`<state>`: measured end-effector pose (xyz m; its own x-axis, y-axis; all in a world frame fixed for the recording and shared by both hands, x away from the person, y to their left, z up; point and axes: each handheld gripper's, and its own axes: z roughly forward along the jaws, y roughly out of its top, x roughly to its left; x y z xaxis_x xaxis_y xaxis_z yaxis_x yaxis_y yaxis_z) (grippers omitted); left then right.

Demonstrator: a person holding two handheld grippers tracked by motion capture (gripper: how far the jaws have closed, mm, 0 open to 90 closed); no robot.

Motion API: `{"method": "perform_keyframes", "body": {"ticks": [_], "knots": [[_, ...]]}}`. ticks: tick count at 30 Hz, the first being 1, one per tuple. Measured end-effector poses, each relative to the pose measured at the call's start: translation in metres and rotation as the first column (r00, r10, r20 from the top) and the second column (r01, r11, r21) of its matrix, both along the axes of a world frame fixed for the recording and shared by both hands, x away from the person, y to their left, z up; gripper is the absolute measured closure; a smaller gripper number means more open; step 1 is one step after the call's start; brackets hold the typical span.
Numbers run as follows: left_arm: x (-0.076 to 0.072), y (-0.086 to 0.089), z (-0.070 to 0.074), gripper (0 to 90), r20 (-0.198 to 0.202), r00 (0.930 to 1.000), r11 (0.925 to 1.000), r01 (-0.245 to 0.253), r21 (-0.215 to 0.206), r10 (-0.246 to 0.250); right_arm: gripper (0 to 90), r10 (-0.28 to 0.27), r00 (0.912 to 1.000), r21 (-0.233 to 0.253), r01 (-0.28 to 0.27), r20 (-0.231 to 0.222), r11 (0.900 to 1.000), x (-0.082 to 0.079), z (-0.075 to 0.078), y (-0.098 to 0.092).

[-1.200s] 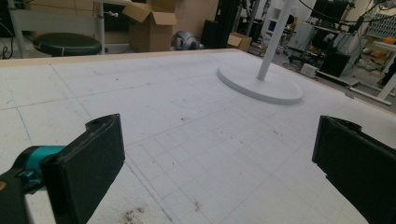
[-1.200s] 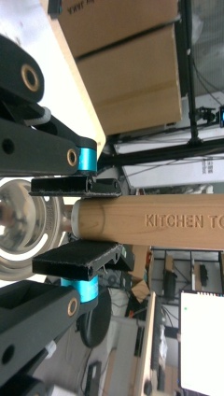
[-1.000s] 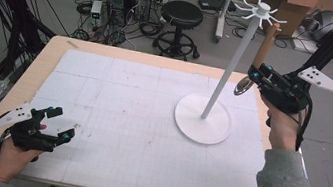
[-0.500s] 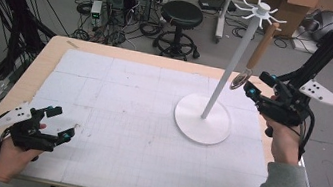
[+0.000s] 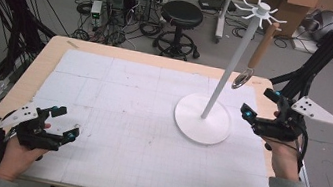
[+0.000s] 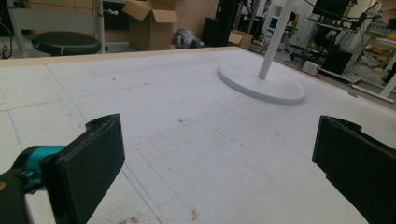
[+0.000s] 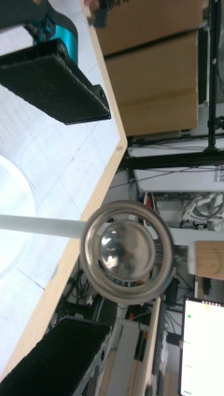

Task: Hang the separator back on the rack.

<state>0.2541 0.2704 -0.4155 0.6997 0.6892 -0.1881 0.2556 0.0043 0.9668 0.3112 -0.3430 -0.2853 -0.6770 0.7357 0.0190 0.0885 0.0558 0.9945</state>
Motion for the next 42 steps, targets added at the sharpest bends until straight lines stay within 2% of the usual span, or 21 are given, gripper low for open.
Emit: {"method": "perform_keyframes", "body": {"ticks": [3, 10, 19, 28, 32, 40, 42], "knots": [[0.003, -0.003, 0.001, 2.9, 0.007, 0.9999, 0.9999, 0.008, -0.007, -0.008, 0.3, 0.0, 1.0, -0.004, 0.0, -0.006, 1.0, -0.003, -0.006, -0.004], [0.002, -0.013, 0.004, 2.9, 0.04, 0.9986, 0.9993, 0.035, 0.01, -0.035, 0.3, 0.009, 0.9997, -0.025, -0.01, -0.022, 1.0, -0.009, -0.02, -0.006], [0.003, -0.013, 0.004, 2.9, 0.04, 0.9985, 0.9992, 0.037, 0.012, -0.037, 0.3, 0.042, 0.996, -0.045, -0.046, -0.079, 0.998, -0.01, -0.05, 0.0], [0.002, -0.013, 0.004, 2.9, 0.039, 0.9985, 0.9993, 0.038, 0.008, -0.038, 0.3, 0.064, 0.9937, -0.077, -0.071, -0.092, 0.994, -0.01, -0.065, 0.009], [0.0, -0.012, 0.004, 2.9, 0.04, 0.9986, 0.9993, 0.035, 0.008, -0.035, 0.3, 0.072, 0.9919, -0.07, -0.079, -0.105, 0.994, -0.009, -0.072, 0.013], [-0.002, -0.005, 0.004, 2.9, 0.038, 0.9992, 0.9999, 0.016, 0.004, -0.016, 0.3, 0.079, 0.9922, -0.049, -0.083, -0.097, 0.995, -0.009, -0.083, 0.015], [-0.002, -0.004, 0.004, 2.9, 0.039, 0.9992, 0.9999, 0.013, 0.003, -0.013, 0.3, 0.072, 0.9921, -0.024, -0.075, -0.103, 0.997, -0.01, -0.087, 0.014]]}}
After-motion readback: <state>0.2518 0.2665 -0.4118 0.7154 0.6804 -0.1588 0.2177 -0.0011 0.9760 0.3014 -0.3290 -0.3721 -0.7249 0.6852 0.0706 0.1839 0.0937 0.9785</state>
